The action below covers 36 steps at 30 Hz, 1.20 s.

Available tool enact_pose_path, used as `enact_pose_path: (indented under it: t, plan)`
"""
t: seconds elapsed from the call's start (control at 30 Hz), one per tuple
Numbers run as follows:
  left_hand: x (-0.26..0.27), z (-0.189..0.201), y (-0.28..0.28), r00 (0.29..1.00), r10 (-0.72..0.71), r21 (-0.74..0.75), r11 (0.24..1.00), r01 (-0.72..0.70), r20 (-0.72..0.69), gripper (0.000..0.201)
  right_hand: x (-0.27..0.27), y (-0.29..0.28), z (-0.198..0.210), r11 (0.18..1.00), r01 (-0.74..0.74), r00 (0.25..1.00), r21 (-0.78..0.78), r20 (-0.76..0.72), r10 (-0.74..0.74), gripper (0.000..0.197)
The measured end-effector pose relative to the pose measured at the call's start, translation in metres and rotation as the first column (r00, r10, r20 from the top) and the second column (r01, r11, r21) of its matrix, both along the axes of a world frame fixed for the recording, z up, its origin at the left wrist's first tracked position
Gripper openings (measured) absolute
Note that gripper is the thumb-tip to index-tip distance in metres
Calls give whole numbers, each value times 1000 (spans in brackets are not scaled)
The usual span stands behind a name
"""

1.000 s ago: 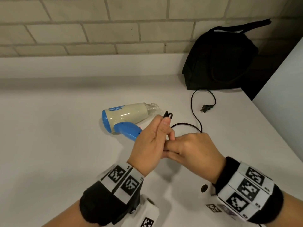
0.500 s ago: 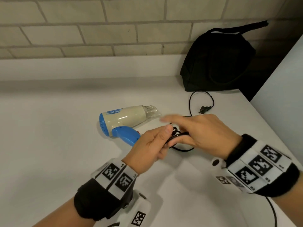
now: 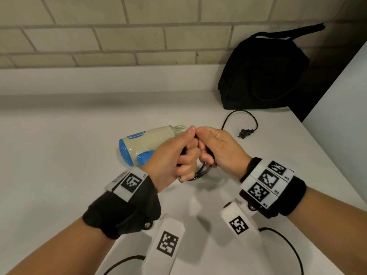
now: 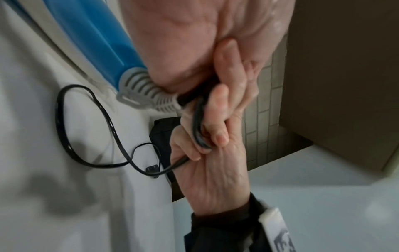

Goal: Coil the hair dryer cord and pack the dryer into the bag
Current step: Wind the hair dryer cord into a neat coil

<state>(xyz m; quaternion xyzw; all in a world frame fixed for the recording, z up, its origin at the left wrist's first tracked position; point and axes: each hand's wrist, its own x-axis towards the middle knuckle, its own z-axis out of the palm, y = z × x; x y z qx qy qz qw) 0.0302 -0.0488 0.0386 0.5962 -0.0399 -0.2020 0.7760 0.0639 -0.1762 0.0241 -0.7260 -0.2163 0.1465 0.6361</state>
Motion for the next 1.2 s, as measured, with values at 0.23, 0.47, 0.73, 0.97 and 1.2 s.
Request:
enact_pose_path:
  t: [0.23,0.47,0.73,0.97,1.2]
  plan:
    - [1,3,1,993,102,55,993,-105,54,49,-1,-4,-1,999,-33,999,15,1,33,36]
    - [-5,1,3,991,132,-45,990,-133,-24,54,-8,7,-2,984,-38,978,171,-196,72,40]
    - [-10,3,9,984,178,-94,979,-180,-33,38,-10,6,-6,997,-71,997,26,32,70,26]
    - [-11,4,9,981,194,-84,977,-195,-14,40,-14,15,-11,998,-36,994,55,101,31,18]
    - [-5,22,30,895,445,-214,874,-435,-3,43,-15,-27,-18,753,120,906,-647,381,183,26]
